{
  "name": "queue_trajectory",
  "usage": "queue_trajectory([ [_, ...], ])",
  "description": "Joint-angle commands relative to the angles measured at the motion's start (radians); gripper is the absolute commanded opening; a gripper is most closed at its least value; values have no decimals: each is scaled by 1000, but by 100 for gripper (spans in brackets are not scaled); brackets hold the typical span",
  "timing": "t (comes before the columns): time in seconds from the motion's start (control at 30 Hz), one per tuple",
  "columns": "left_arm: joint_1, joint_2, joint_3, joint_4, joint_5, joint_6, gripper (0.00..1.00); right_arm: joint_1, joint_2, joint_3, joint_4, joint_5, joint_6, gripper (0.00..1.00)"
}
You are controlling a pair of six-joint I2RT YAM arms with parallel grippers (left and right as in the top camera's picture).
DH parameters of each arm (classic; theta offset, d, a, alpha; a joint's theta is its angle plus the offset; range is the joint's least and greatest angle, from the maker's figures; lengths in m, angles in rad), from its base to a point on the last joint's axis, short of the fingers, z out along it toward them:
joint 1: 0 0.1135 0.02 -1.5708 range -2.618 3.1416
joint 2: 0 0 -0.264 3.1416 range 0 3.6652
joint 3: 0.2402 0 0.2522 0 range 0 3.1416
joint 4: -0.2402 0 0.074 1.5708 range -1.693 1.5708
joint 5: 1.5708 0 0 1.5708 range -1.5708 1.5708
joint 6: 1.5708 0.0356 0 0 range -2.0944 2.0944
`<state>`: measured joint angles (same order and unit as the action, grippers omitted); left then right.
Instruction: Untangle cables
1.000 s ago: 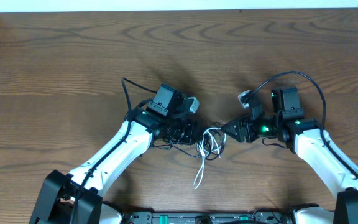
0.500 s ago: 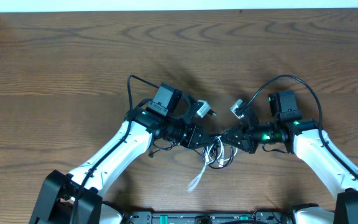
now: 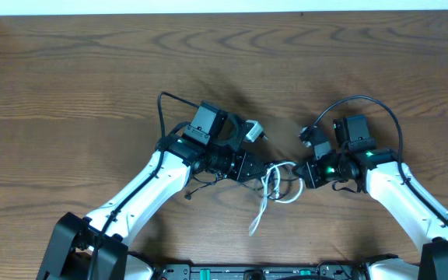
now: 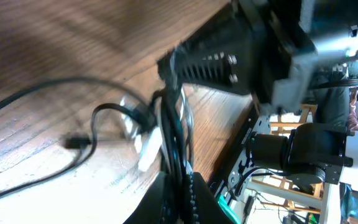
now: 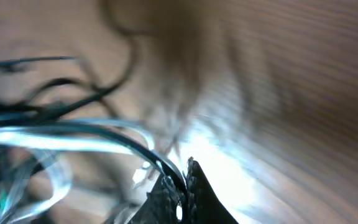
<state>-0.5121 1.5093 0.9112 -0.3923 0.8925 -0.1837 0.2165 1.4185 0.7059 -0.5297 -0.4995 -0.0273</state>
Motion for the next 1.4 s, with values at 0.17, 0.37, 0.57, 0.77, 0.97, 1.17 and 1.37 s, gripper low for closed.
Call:
queue_trajectory([
  [0.17, 6, -10, -4, -2, 30, -5, 7, -6, -4, 5, -94, 622, 554, 1],
  [0.37, 6, -10, -4, -2, 30, -5, 7, -28, -3, 4, -156, 671, 674, 8],
  [0.57, 6, -10, -4, -2, 29, -5, 7, -28, -3, 4, -142, 581, 624, 33],
  [0.77, 6, -10, -4, -6, 7, -13, 7, -27, -3, 4, -20, 236, 351, 47],
  [0.97, 6, -10, -4, -29, -48, -13, 7, -25, -3, 4, 72, -211, 94, 59],
  [1.17, 5, -10, -4, -39, -2, -13, 7, 26, 2, 4, 106, -173, 27, 69],
  [1.37, 5, -10, -4, -39, 13, -13, 8, 77, 20, -1, 141, 46, -48, 72],
])
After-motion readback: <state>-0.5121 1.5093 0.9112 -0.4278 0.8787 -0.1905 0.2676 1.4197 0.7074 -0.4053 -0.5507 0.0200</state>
